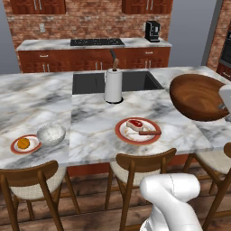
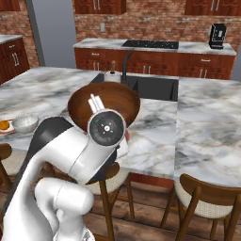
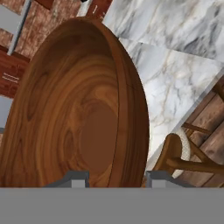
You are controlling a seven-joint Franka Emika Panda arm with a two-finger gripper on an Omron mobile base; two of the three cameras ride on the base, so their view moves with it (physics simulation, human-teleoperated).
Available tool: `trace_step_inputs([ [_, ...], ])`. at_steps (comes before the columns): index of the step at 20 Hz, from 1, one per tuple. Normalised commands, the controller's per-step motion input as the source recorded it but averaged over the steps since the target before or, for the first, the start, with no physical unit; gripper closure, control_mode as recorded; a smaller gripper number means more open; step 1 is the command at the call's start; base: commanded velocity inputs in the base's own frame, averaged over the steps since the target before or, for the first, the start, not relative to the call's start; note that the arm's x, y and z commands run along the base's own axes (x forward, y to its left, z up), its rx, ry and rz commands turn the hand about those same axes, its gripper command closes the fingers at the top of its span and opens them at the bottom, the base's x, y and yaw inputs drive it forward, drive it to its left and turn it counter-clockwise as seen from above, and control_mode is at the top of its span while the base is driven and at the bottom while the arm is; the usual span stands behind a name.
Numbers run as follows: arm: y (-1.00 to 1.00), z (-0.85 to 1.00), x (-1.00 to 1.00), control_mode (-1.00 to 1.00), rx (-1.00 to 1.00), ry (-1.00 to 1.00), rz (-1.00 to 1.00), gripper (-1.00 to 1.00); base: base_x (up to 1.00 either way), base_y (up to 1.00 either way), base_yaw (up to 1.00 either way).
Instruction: Take the smaller bowl and place it next to the appetizer plate on the dining counter , and place the larger bowl next to the plate with cooked food.
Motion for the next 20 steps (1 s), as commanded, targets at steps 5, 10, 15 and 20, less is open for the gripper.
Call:
trace_step_inputs([
  [5,-0.89,-0.57,0.37,-1.0,0.06,0.09,0.12,1.0,0.0,0.0,0.0],
  [10,-0.72,-0.49,0.53,-1.0,0.01,0.15,0.05,1.0,0.0,0.0,0.0],
  [15,-0.07,-0.45,0.64,-1.0,-0.04,0.05,0.0,1.0,0.0,0.0,0.0],
  [20,0.0,-0.53,0.69,-1.0,-0.05,0.02,0.0,1.0,0.0,0.0,0.0],
])
